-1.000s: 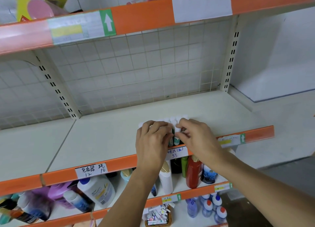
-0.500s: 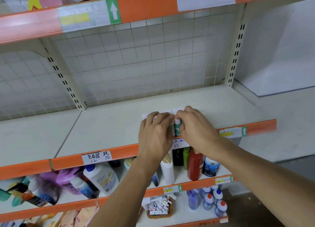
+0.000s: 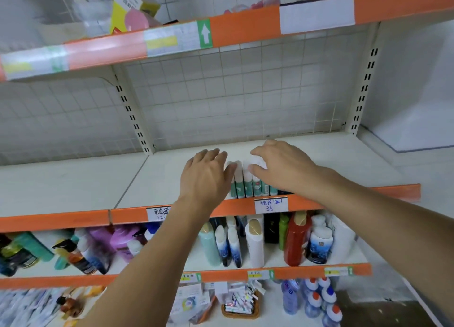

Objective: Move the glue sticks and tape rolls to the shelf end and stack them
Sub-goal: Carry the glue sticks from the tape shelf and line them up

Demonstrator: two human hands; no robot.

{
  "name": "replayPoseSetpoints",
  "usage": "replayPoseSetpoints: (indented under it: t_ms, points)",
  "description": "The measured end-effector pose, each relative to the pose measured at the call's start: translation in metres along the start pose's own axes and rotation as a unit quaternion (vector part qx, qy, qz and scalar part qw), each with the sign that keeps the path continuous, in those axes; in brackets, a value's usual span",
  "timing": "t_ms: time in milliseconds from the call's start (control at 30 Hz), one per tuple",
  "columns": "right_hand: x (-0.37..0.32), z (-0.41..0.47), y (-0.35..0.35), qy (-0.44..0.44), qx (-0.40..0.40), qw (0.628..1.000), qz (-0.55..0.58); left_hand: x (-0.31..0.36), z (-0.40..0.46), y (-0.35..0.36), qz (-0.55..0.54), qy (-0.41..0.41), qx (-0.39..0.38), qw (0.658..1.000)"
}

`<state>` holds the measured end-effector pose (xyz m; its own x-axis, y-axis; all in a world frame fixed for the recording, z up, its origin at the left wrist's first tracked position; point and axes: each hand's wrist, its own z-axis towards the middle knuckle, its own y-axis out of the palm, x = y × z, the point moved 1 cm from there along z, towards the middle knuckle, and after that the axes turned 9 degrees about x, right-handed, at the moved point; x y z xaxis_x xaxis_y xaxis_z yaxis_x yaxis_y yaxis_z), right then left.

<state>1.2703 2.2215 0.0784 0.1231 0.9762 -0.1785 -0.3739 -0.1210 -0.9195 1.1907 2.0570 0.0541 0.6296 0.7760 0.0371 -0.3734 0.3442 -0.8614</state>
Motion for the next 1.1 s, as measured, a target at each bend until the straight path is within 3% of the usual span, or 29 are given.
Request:
replayPoseSetpoints:
  t_ms: [167, 367, 1100]
  points:
    - [-0.037, 0.019, 0.007, -0.063, -0.105, 0.992, -0.006, -0.031, -0.013, -0.016, 0.06, -0.092, -0.098, 0.989]
    - [-0.083, 0.04, 0.027, -0.123, -0.17, 0.978, -0.017, -0.068, -0.031, -0.026, 0.099, -0.142, -0.126, 0.977]
    - [-0.322, 0.12, 0.134, -0.294, -0.2, 0.934, 0.016, -0.301, -0.1, -0.056, 0.137, -0.313, -0.121, 0.932]
